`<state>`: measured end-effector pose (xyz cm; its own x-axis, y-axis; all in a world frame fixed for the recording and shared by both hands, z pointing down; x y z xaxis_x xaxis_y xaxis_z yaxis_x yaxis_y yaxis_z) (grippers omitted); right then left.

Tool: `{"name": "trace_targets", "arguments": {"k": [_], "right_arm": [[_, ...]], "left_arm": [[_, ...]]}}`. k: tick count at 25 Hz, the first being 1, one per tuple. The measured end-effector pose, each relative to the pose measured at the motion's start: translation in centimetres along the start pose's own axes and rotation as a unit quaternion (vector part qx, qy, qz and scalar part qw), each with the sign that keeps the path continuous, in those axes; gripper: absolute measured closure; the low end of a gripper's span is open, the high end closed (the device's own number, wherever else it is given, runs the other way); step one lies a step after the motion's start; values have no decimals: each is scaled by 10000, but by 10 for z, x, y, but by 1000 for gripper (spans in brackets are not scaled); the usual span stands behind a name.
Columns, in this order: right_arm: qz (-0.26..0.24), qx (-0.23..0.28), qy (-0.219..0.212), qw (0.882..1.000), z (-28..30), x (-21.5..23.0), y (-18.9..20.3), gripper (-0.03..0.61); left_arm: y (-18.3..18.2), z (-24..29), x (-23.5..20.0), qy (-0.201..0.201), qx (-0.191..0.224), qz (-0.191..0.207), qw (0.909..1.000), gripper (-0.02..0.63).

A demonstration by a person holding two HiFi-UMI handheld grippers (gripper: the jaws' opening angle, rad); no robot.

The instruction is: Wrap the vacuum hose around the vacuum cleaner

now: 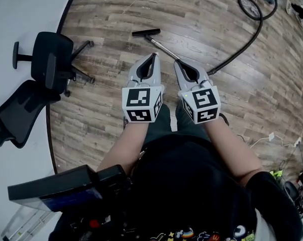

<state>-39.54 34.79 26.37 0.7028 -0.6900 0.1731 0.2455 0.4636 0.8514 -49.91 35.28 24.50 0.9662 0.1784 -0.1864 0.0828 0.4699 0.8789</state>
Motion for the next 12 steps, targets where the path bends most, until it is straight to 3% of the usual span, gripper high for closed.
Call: {"name": "trace_targets", "arguments": {"k": [7, 12], "right_arm": [[-75, -314, -95, 9994, 38, 35, 47, 548], [-209, -556, -184, 9981, 90, 59, 111, 528]], "left_arm": [[46, 52, -7, -127, -93, -216, 9996, 613], [119, 98, -20, -181, -284, -350, 9988, 613]]}}
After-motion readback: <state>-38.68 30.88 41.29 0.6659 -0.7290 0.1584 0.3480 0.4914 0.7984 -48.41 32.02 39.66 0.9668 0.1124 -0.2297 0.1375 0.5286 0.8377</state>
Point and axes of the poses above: the fingertips, and each gripper's own axes: z forward along the fingers, x to its right, y out of its underside, the point moved 4 cm from there along -z, backward along the fingers, and after that the axes turned 2 degrees about z, right-handed, at the moved point
